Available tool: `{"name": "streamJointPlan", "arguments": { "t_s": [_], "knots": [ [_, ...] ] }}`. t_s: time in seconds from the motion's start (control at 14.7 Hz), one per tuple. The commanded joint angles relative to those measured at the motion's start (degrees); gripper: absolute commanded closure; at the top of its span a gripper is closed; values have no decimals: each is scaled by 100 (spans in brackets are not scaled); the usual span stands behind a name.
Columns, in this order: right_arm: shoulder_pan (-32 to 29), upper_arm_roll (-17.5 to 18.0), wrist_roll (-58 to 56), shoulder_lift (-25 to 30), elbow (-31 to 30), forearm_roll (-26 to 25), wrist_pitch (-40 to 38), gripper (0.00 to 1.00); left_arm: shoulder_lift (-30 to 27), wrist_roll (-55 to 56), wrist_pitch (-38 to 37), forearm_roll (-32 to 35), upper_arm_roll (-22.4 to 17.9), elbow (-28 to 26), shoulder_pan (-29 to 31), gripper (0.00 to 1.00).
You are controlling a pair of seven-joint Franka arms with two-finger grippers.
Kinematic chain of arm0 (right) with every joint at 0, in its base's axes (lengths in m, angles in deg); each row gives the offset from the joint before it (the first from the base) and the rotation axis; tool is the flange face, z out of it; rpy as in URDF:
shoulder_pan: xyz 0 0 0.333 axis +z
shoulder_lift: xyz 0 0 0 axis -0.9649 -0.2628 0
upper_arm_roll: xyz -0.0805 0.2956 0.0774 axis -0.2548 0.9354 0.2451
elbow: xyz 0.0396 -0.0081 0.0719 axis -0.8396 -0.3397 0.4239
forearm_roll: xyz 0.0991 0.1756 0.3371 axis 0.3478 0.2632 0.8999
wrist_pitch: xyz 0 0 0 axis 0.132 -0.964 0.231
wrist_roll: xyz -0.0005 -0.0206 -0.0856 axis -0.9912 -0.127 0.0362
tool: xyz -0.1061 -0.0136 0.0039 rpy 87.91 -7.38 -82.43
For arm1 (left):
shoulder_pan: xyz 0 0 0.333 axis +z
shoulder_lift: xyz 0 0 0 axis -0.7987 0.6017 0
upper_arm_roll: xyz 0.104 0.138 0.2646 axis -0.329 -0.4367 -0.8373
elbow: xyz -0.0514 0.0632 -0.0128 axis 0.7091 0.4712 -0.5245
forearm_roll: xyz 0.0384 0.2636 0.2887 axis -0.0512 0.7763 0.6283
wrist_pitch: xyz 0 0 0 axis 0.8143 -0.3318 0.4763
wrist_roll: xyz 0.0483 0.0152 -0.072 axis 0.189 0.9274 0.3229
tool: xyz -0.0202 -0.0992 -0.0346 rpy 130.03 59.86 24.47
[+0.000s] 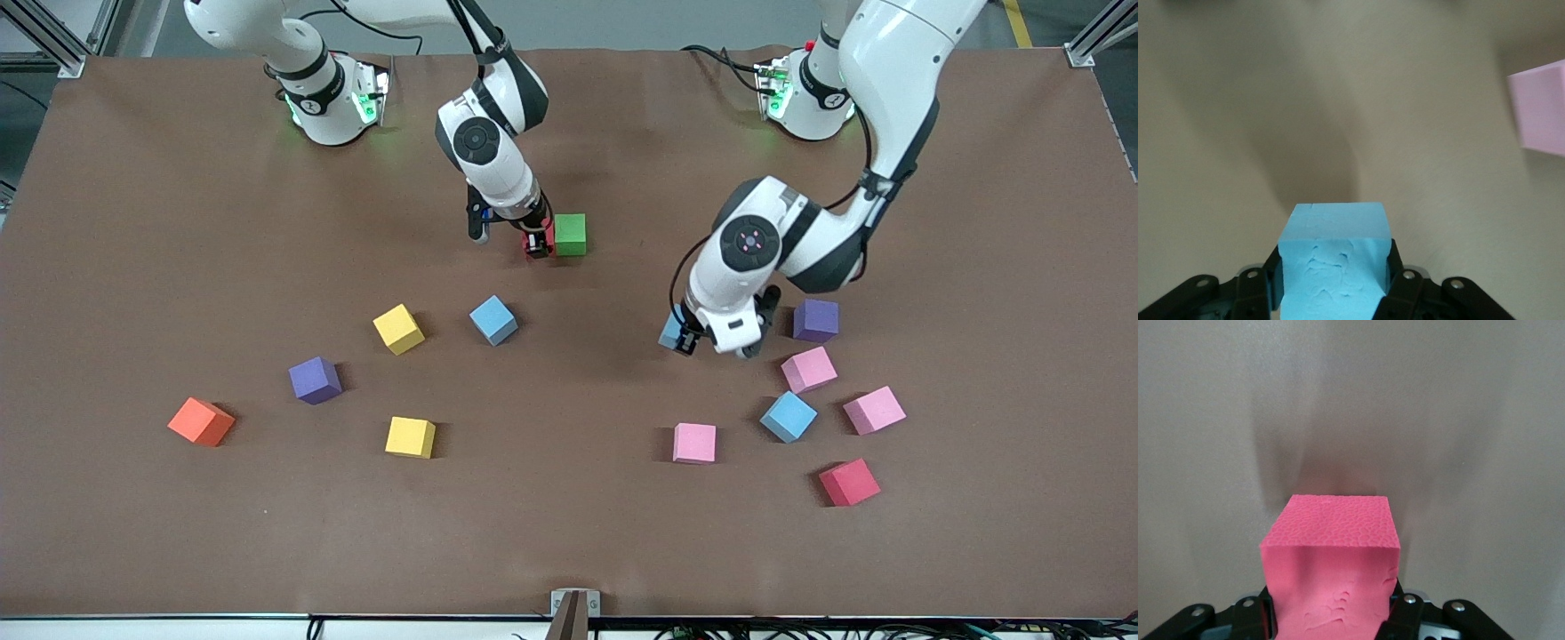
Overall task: Arrange 11 blocks into digit 3
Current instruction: 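Place the red cube beside green while the left gripper carries cyan over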
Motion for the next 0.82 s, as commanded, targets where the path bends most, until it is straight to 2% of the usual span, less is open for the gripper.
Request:
{"name": "streamJointPlan", "arguments": {
  "t_s": [0.0,0.07,0.34,0.75],
  "knots": [
    [126,-47,86,-83,51,129,11,33,-435,1168,734,-43,233,-900,6,80],
    [256,-65,60,-83,43,60,-94,0,-444,1651,972,1,330,-1067,-29,80],
    [267,-135,86,-66,51,41,-305,0,-461,3138,1282,72,392,-1412,-608,80],
    [240,-337,95,118,43,41,-402,0,-550,4282,1282,72,392,-1763,-1311,80]
  ]
}}
